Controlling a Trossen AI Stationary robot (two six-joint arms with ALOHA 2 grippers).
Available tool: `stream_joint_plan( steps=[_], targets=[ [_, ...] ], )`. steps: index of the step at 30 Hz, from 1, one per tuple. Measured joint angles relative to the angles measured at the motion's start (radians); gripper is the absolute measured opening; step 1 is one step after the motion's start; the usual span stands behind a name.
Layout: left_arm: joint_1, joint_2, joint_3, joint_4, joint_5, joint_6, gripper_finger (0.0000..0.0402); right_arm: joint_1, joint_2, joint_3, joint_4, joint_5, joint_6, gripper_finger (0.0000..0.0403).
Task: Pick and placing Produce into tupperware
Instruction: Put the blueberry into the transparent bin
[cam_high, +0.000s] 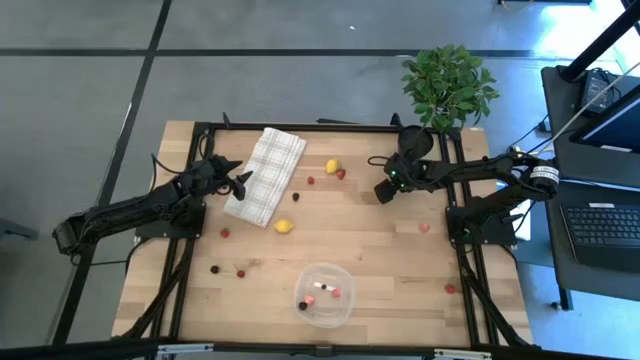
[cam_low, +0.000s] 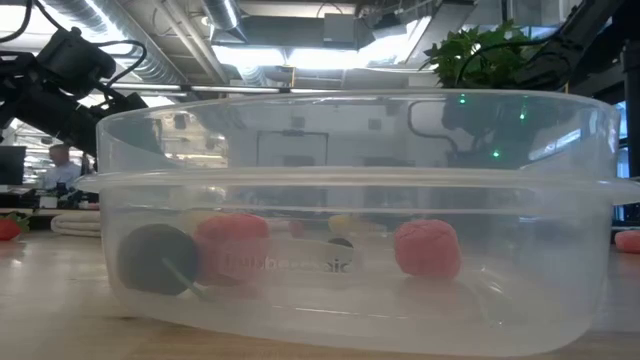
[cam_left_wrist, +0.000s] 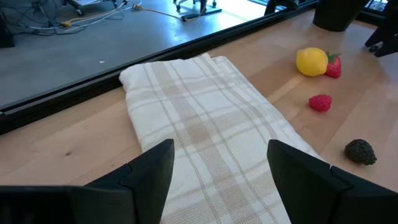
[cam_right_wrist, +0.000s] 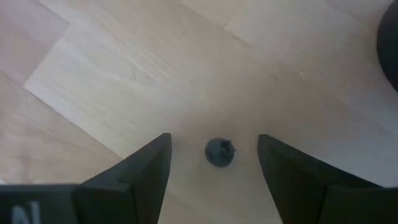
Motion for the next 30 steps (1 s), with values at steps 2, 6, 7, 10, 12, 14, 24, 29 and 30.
stream_joint_plan(
  steps=[2,6,7,10,12,14,24,29,30],
  targets=[
    [0.000,0.000,0.000,0.000,0.000,0.000,0.0250,0.000,0.000,0.000,0.000,-0.001,0.002,0.0241],
    [0.000,0.000,0.000,0.000,0.000,0.000,0.0250,0.000,0.000,0.000,-0.005,0.000,0.004,0.0220],
    [0.000,0.000,0.000,0.000,0.000,0.000,0.0250,0.000,0.000,0.000,-0.007,0.002,0.004,0.0211],
    [0.000,0.000,0.000,0.000,0.000,0.000,0.0250,-0.001,0.000,0.000,-0.012,0.005,0.002,0.0179],
    [0.000,0.000,0.000,0.000,0.000,0.000,0.0250,-0.001,0.000,0.000,-0.012,0.005,0.002,0.0156],
    [0.000,0.000,0.000,0.000,0.000,0.000,0.0250,-0.001,0.000,0.000,-0.013,0.004,0.001,0.0135],
    [0.000,0.000,0.000,0.000,0.000,0.000,0.0250,0.000,0.000,0.000,-0.013,0.000,-0.021,0.0064],
    [0.000,0.000,0.000,0.000,0.000,0.000,0.0250,0.000,0.000,0.000,-0.013,0.000,-0.020,0.0063],
    [0.000,0.000,0.000,0.000,0.000,0.000,0.0250,0.000,0.000,0.000,-0.013,0.000,-0.020,0.0062]
  ],
)
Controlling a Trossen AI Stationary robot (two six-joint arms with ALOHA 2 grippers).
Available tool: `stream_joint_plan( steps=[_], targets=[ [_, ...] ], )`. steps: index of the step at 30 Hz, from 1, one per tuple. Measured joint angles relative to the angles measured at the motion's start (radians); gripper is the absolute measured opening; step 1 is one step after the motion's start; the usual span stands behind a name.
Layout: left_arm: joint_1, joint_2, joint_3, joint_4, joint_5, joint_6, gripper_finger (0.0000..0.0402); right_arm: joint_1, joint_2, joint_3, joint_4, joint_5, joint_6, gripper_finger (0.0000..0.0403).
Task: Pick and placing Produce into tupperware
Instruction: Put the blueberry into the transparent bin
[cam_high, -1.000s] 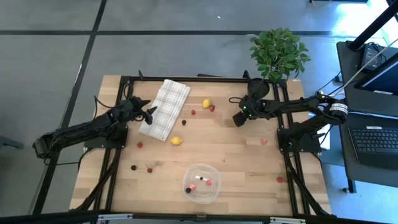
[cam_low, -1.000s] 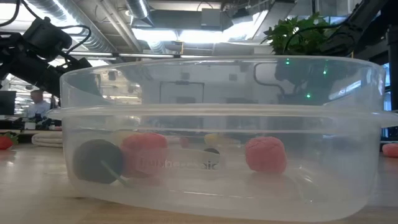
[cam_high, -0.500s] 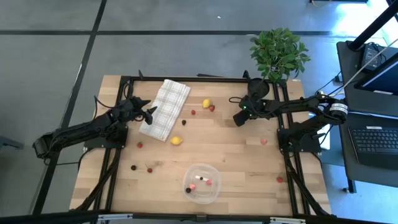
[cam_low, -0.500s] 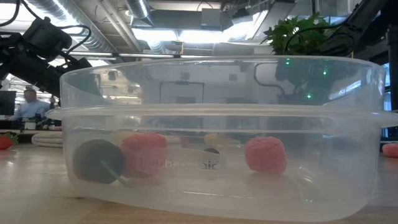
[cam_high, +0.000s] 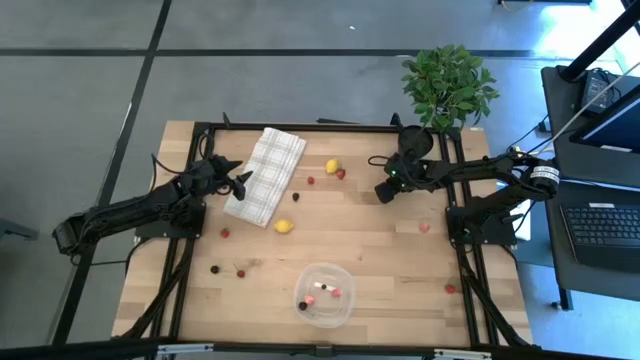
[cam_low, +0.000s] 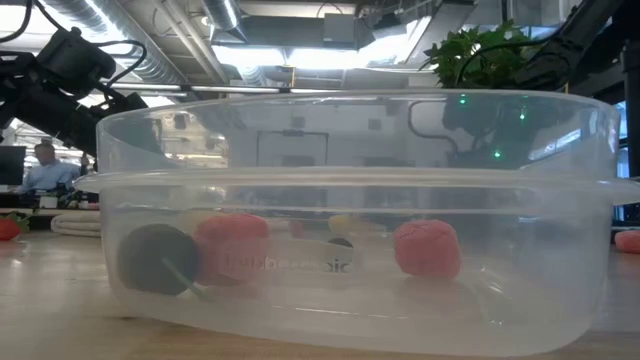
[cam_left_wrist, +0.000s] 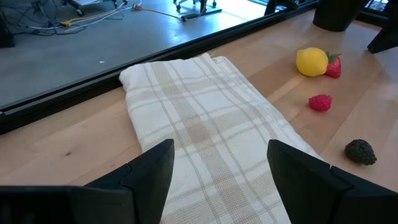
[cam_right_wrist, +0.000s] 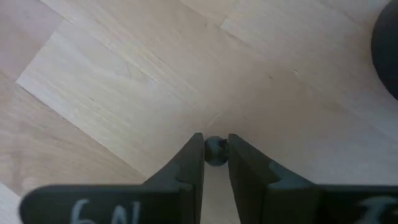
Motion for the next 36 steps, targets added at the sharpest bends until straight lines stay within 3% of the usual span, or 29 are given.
stream_joint_plan(
  steps=[3,11,23,29,36],
  targets=[
    [0.000,0.000,0.000,0.000,0.000,0.000,0.0250,0.001,0.000,0.002,0.001,-0.004,0.000,0.0061],
    [0.000,0.000,0.000,0.000,0.000,0.000,0.0250,0.068,0.002,0.116,0.017,-0.138,-0.034,0.0059],
    [0.000,0.000,0.000,0.000,0.000,0.000,0.0250,0.441,0.018,0.446,0.041,-0.244,-0.187,0.0059],
    [0.000,0.000,0.000,0.000,0.000,0.000,0.0250,0.634,0.133,0.619,0.039,-0.242,-0.292,0.0059],
    [0.000,0.000,0.000,0.000,0.000,0.000,0.0250,0.751,0.341,0.828,-0.115,-0.241,-0.396,0.0059]
  ],
)
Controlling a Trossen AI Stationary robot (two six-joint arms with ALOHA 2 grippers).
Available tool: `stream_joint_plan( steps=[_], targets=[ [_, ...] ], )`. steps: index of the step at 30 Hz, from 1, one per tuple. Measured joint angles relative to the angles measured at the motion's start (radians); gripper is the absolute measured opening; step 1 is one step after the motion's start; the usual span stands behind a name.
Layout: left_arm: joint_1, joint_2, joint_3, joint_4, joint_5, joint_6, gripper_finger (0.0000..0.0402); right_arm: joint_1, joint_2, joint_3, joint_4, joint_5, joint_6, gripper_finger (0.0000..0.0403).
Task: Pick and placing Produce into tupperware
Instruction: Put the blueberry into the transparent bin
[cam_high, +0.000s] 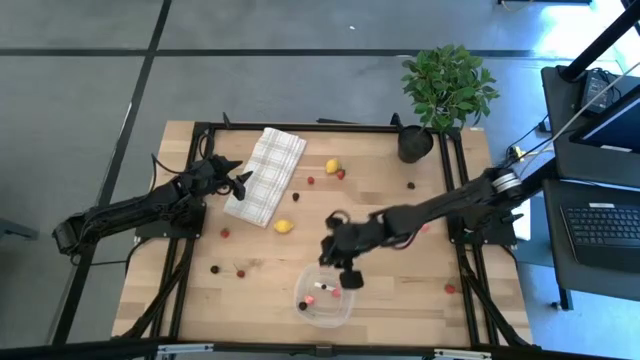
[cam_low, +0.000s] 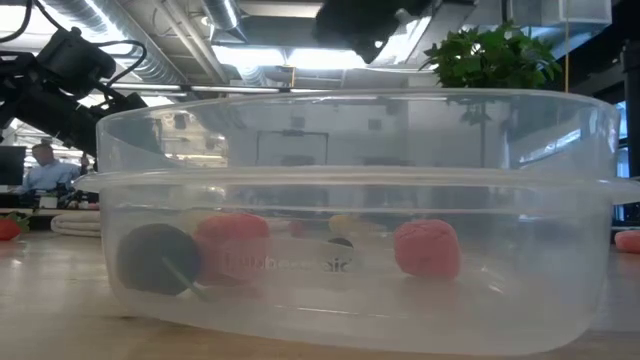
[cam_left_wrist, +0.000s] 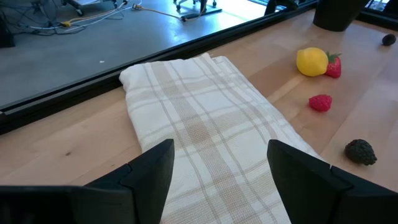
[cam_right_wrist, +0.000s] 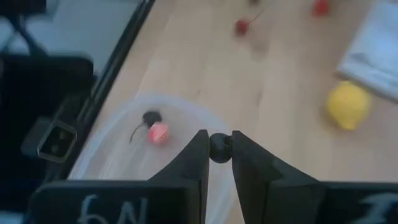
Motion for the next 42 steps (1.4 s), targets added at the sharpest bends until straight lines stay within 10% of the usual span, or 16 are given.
stream_joint_plan(
  steps=[11,42],
  targets=[
    [0.000,0.000,0.000,0.000,0.000,0.000,0.0250,0.070,0.253,0.176,-0.165,0.000,0.018,0.0059],
    [0.000,0.000,0.000,0.000,0.000,0.000,0.0250,0.070,0.359,0.171,-0.161,-0.018,0.085,0.0076]
  ],
)
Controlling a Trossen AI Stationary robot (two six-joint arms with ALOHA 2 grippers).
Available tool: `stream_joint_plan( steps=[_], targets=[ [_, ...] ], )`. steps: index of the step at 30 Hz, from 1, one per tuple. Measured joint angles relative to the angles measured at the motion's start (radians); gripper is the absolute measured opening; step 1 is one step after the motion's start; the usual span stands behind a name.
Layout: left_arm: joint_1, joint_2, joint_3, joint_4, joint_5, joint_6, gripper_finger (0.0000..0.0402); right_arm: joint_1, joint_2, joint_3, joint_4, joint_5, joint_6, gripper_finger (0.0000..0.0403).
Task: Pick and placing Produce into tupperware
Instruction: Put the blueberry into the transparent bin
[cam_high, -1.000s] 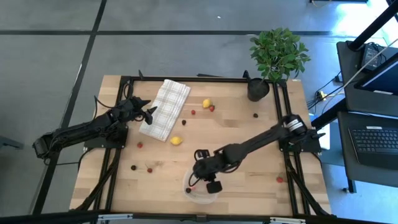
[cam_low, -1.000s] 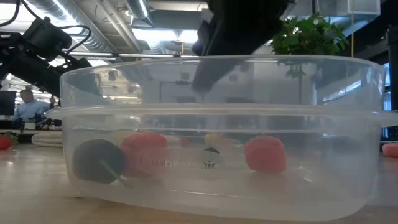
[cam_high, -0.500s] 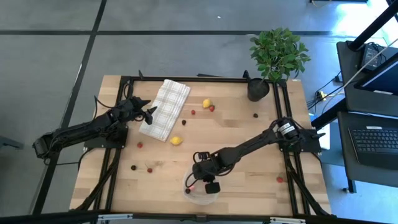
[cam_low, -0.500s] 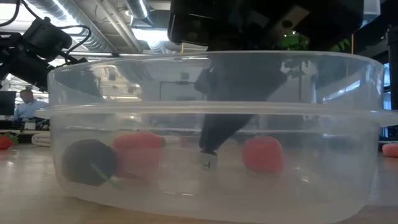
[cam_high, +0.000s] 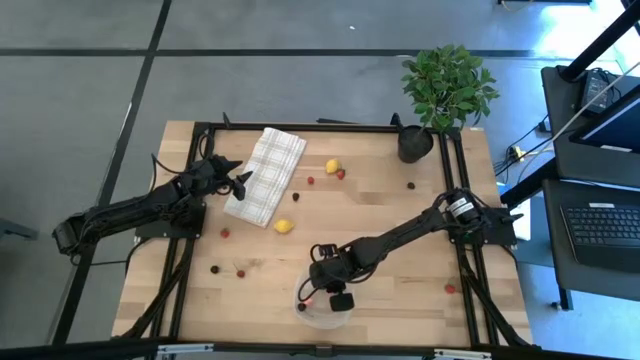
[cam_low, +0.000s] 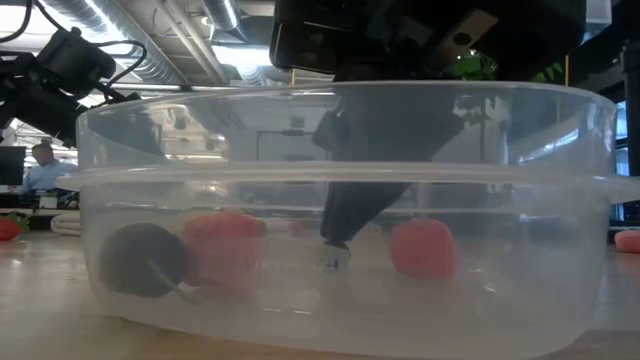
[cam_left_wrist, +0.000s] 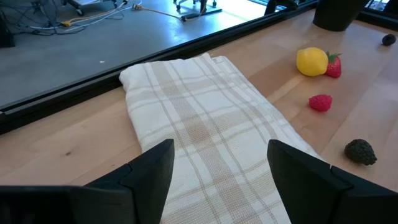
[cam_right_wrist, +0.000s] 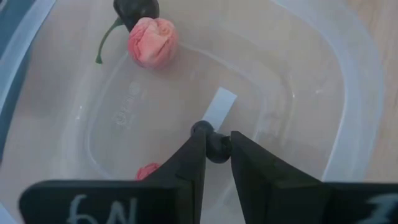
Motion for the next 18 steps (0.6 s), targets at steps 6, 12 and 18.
stream_joint_plan(
  steps=[6,12,18],
  targets=[
    [0.000,0.000,0.000,0.000,0.000,0.000,0.0250,0.000,0.000,0.000,0.000,0.000,0.000,0.0080],
    [0.000,0.000,0.000,0.000,0.000,0.000,0.0250,0.000,0.000,0.000,0.000,0.000,-0.003,0.0080],
    [0.000,0.000,0.000,0.000,0.000,0.000,0.0250,0.000,0.000,0.000,0.000,0.000,-0.005,0.0080]
  ],
)
